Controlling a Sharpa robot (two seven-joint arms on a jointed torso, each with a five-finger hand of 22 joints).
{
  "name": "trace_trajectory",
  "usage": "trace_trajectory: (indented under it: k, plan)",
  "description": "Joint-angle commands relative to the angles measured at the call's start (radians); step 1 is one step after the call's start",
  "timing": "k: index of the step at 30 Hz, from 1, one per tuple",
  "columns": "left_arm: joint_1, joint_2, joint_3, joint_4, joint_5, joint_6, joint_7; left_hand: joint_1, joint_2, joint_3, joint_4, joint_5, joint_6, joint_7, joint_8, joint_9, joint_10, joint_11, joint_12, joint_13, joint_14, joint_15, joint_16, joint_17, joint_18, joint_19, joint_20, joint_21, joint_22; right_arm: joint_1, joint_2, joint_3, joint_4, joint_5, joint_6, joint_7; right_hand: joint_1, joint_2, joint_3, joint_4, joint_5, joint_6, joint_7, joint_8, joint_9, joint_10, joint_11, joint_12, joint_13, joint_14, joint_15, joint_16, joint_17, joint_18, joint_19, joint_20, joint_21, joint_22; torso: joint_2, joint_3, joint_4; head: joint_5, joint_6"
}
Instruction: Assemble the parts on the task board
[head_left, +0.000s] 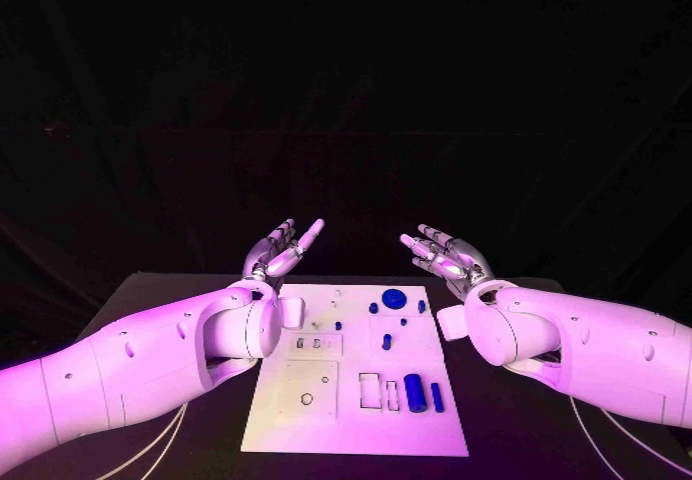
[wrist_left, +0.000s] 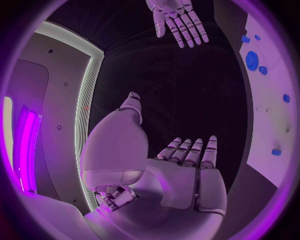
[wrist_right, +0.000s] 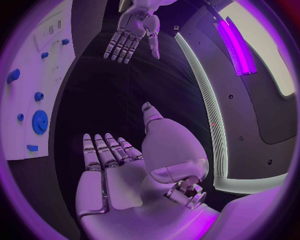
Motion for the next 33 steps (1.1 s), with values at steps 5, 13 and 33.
trace_trajectory:
  k: [5,13,33]
  plan:
    - [0.002,0.002,0.001,0.0,0.011,0.057,-0.018,0.106,0.026,0.036,0.009,0.004,0.194,0.122,0.05,0.028,0.224,0.092,0.057,0.03,0.266,0.038,0.074,0.037,0.014,0.108,0.018,0.048,0.024,0.019,0.003,-0.013,-0.015,-0.093,0.188,-0.09,0.17,0.0,0.063,-0.163,0.0,0.38,0.151,0.074,0.036,0.517,-0.004,0.08,0.033,0.457,-0.01,0.079,0.031,0.038,0.244,0.005,0.114,0.051,0.0,-0.0001,0.0,0.0,0.0]
    - [0.022,-0.052,0.001,0.013,-0.036,0.139,-0.046,0.176,0.106,0.073,-0.012,-0.001,0.543,0.138,0.131,0.064,0.67,0.089,0.139,0.054,0.598,0.015,0.127,0.05,0.042,0.362,0.013,0.131,0.056,0.037,-0.023,-0.012,-0.046,-0.348,0.062,-0.046,0.174,-0.017,0.168,-0.269,0.023,0.609,0.124,0.065,0.035,0.679,-0.036,0.055,0.031,0.663,-0.044,0.07,0.035,0.075,0.454,0.004,0.193,0.071,0.033,-0.0094,-0.0026,-0.004,-0.002]
    - [0.064,-0.164,0.001,0.168,-0.067,0.178,-0.052,0.242,0.143,0.05,-0.102,-0.001,0.77,0.109,0.13,0.053,0.846,0.048,0.122,0.053,0.862,-0.04,0.149,0.063,0.131,0.616,0.011,0.216,0.064,0.098,-0.034,-0.008,-0.074,-0.779,0.124,-0.123,0.127,-0.064,0.27,-0.342,0.007,0.794,0.083,0.054,0.042,0.845,-0.091,0.045,0.034,0.932,-0.123,0.105,0.053,0.093,0.657,-0.053,0.293,0.094,0.113,-0.0286,0.0168,-0.03,0.006]
